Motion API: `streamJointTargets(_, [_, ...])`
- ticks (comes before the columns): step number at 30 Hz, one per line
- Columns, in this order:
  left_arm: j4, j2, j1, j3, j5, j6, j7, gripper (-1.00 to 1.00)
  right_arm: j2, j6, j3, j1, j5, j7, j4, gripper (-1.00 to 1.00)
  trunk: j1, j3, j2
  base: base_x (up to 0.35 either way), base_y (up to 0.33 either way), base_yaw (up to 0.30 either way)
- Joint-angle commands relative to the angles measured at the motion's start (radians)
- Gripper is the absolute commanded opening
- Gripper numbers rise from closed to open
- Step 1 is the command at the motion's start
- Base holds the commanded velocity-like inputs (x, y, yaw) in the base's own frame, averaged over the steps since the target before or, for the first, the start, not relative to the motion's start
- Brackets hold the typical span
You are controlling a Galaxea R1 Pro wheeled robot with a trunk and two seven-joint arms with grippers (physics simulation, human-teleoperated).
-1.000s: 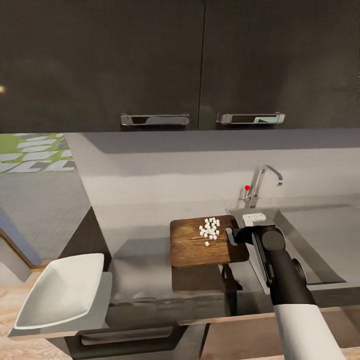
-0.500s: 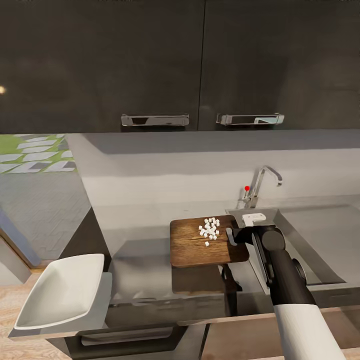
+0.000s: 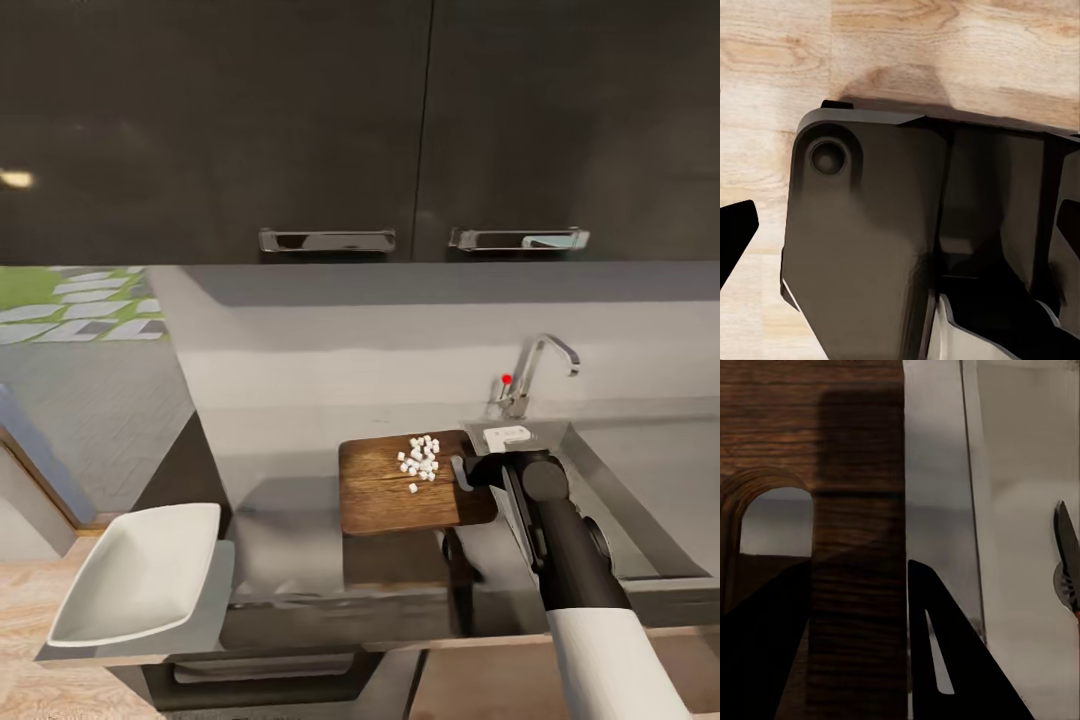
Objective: In the kitchen, take the Vidalia onion out of the sink, dice it on the chopping board with the paring knife, put the diced onion into the bowl on the countertop, then place both the paring knife and the chopping board into the sink.
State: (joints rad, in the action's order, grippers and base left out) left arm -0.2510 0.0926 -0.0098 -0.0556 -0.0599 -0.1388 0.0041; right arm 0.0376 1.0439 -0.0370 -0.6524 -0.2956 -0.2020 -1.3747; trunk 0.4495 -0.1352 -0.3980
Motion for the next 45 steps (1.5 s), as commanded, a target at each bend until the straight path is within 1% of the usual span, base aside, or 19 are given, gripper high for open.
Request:
streamJointTargets(1, [0.001, 0.001, -0.001, -0.004, -0.006, -0.003, -0.001, 1.0, 0.001, 0.003, -0.001, -0.001, -0.01, -0.011, -0.002, -1.0, 0.001, -0.002, -0.002, 0.0, 0.0, 0.249])
streamJointTargets(45, [0.001, 0.0, -0.001, -0.004, -0.006, -0.003, -0.001, 1.0, 0.001, 0.003, 0.002, -0.001, -0.01, -0.011, -0.023, -1.0, 0.001, -0.002, -0.002, 0.0, 0.0, 0.272])
